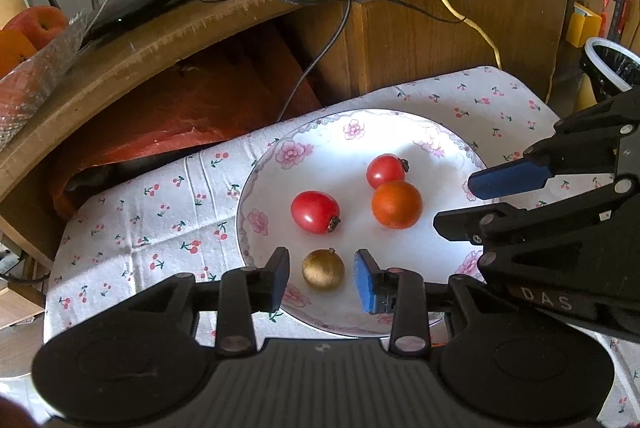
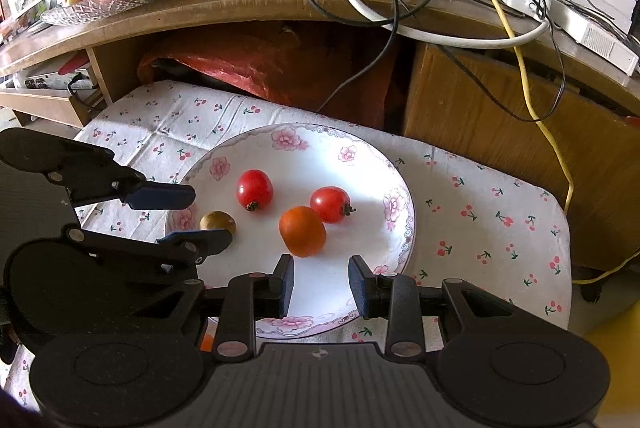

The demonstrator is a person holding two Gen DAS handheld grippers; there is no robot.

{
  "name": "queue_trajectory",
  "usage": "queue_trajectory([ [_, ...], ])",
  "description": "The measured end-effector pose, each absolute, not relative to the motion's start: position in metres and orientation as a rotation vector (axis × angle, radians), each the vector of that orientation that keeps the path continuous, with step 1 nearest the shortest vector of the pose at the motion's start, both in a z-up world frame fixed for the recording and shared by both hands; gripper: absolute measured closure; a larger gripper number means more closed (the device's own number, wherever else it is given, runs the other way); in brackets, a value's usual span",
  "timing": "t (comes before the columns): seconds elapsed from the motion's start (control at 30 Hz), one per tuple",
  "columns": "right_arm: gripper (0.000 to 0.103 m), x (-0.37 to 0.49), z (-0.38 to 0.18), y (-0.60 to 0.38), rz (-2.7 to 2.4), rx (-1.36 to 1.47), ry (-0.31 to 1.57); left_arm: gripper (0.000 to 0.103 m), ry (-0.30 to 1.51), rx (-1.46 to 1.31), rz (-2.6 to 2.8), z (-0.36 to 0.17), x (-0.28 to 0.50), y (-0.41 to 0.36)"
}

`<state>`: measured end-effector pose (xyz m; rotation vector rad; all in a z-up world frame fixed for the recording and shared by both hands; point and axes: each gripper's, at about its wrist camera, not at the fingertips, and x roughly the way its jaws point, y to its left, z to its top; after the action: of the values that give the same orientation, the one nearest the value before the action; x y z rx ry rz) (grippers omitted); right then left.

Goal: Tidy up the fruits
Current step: 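Open both grippers to drop the tan fruit and tangerine into the bowl, then withdraw both grippers from the bowl toward the remaining fruits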

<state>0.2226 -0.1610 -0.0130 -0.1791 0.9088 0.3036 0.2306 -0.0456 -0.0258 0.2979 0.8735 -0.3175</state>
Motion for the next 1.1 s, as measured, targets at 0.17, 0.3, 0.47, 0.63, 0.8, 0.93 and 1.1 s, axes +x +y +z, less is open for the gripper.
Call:
queue_trajectory([
  [0.17, 0.075, 0.216, -0.007, -0.16, 0.308, -0.176, 0.899, 0.057, 0.862, 0.276, -0.313, -0.017, 0.224, -0.04],
  [0.3, 0.075, 0.208, -0.003, -0.159, 0.317, -0.177, 0.894, 0.055, 0.853, 0.267, -0.314, -0.012, 0.217, -0.036],
  [0.47, 0.075, 0.2, 0.001, -0.159, 0.324, -0.178, 0.892, 0.054, 0.85, 0.266, -0.326, -0.008, 0.206, -0.033],
  [0.63, 0.075, 0.193, 0.003, -0.159, 0.331, -0.179, 0.894, 0.053, 0.848, 0.273, -0.346, -0.004, 0.194, -0.031],
  [0.8, 0.075, 0.184, 0.003, -0.156, 0.345, -0.181, 0.9, 0.053, 0.853, 0.274, -0.36, -0.003, 0.182, -0.025],
  [0.93, 0.075, 0.175, 0.003, -0.152, 0.366, -0.175, 0.913, 0.053, 0.855, 0.282, -0.356, -0.003, 0.171, -0.013],
  [1.1, 0.075, 0.163, -0.002, -0.146, 0.394, -0.181, 0.939, 0.053, 0.869, 0.273, -0.332, -0.006, 0.162, 0.008],
])
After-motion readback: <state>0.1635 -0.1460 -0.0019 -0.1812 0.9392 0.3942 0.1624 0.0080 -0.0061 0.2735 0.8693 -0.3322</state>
